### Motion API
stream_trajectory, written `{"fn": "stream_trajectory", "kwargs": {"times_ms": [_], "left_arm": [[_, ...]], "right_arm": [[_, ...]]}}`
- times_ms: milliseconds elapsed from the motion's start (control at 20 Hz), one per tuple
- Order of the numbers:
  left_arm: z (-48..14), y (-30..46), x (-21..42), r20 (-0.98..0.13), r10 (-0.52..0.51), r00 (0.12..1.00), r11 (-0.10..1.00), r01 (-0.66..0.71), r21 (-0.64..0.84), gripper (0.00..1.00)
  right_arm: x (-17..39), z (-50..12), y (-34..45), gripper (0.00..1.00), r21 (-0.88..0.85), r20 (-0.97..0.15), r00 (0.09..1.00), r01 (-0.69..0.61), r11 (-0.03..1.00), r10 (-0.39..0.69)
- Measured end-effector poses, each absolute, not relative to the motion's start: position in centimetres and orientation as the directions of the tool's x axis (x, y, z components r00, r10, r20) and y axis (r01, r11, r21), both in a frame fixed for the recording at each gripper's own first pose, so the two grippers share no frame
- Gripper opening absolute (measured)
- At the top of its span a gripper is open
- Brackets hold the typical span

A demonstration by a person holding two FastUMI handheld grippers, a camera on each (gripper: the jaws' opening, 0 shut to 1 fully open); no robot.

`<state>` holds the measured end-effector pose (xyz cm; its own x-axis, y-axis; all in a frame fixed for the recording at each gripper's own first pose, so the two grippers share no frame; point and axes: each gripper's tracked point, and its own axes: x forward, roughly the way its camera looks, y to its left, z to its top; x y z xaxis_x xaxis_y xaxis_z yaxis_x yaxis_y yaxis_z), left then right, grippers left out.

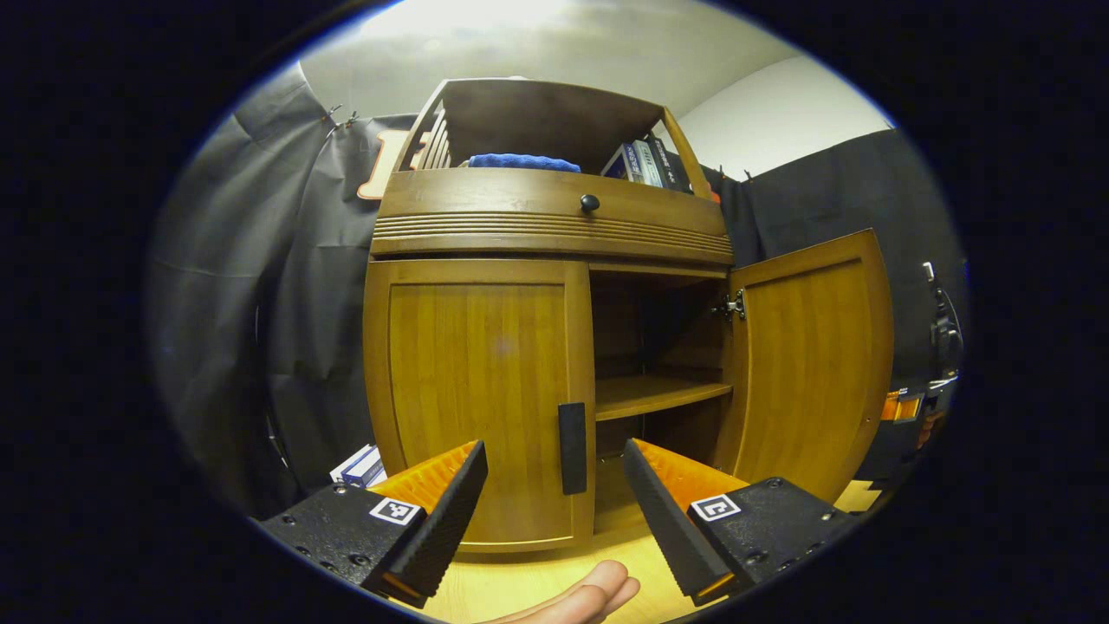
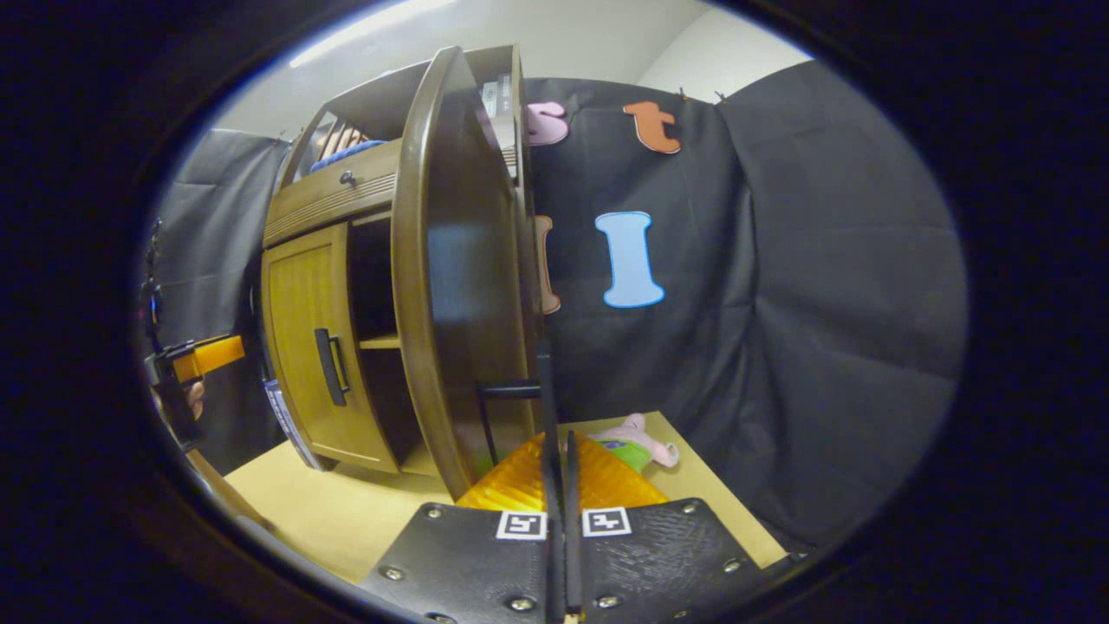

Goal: Open the right door of the double-door shoe cabinet with the right hand, and open the left door with the left hand.

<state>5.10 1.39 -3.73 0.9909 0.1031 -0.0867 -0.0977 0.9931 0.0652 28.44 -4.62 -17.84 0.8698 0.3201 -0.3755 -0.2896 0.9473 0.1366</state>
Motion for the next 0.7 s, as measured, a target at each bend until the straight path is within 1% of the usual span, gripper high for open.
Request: {"fn": "stream_trajectory", "kwargs": {"times_ms": [250,400,550,600,700], "left_arm": [[-3.9,1.3,6.4,-0.072,0.110,0.991,0.992,-0.105,0.074,0.98],[-5.1,1.4,7.9,-0.081,0.137,0.987,0.989,-0.132,0.066,0.98],[-6.7,0.5,9.7,-0.112,0.133,0.985,0.990,-0.127,0.063,0.98],[-7.2,0.4,10.3,-0.115,0.137,0.984,0.989,-0.130,0.066,0.98],[-7.8,-0.4,11.8,-0.102,0.134,0.986,0.989,-0.127,0.071,0.98]], "right_arm": [[30.0,-18.3,-6.5,0.02,0.172,-0.363,0.838,-0.369,0.913,0.407],[30.4,-18.5,-6.4,0.03,0.187,-0.357,0.819,-0.409,0.893,0.449],[30.6,-18.6,-6.3,0.02,0.164,-0.360,0.812,-0.430,0.888,0.460],[30.6,-18.5,-6.3,0.00,0.150,-0.361,0.815,-0.430,0.890,0.454],[30.5,-18.4,-6.2,0.03,0.121,-0.349,0.825,-0.430,0.895,0.443]]}}
